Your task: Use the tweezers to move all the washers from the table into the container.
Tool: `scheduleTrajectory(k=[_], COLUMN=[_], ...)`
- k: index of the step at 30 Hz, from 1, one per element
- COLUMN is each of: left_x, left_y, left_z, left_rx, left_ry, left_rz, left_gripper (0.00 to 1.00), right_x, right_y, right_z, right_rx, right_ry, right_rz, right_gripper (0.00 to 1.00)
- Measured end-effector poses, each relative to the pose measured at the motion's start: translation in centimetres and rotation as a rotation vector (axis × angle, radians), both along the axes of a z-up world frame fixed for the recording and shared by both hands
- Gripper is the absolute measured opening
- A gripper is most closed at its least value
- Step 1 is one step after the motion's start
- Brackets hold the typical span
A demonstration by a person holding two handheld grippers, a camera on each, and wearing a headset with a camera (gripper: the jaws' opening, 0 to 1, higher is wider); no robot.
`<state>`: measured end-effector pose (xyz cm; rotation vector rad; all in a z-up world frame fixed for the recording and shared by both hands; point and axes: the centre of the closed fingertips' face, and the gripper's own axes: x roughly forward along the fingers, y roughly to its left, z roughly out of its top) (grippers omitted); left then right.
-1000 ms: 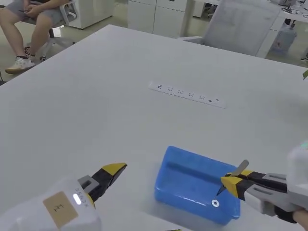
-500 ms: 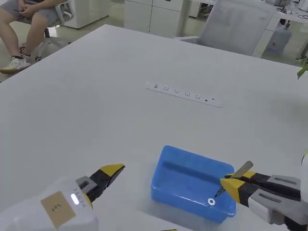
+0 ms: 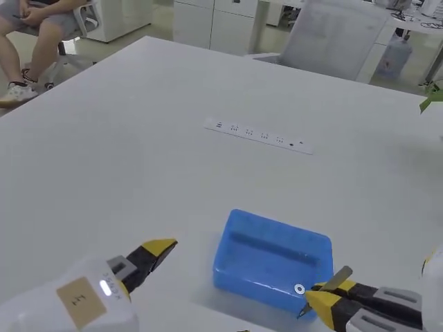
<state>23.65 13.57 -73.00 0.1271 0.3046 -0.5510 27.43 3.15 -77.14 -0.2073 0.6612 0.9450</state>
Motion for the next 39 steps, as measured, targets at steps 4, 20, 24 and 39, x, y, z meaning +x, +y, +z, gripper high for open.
scheduleTrajectory(k=[4,20,24,39], left_x=[-0.1,-0.2,-0.2,-0.3], left_y=[0.0,0.2,0.2,0.0], left_z=[-0.1,-0.3,-0.3,-0.5], left_rx=[0.003,0.009,0.012,0.019], left_ry=[0.004,0.010,0.012,0.016], left_rz=[-0.002,-0.001,-0.001,-0.007], left_gripper=[0.72,0.71,0.71,0.69], right_x=[-0.4,-1.3,-1.3,-1.8], right_y=[-0.1,0.0,0.1,0.2], right_z=[-1.2,-3.8,-3.8,-3.9], right_rx=[-0.010,-0.042,-0.039,-0.062], right_ry=[0.022,0.057,0.050,0.023], right_rz=[0.003,0.032,0.035,0.074], right_gripper=[0.03,0.04,0.04,0.03])
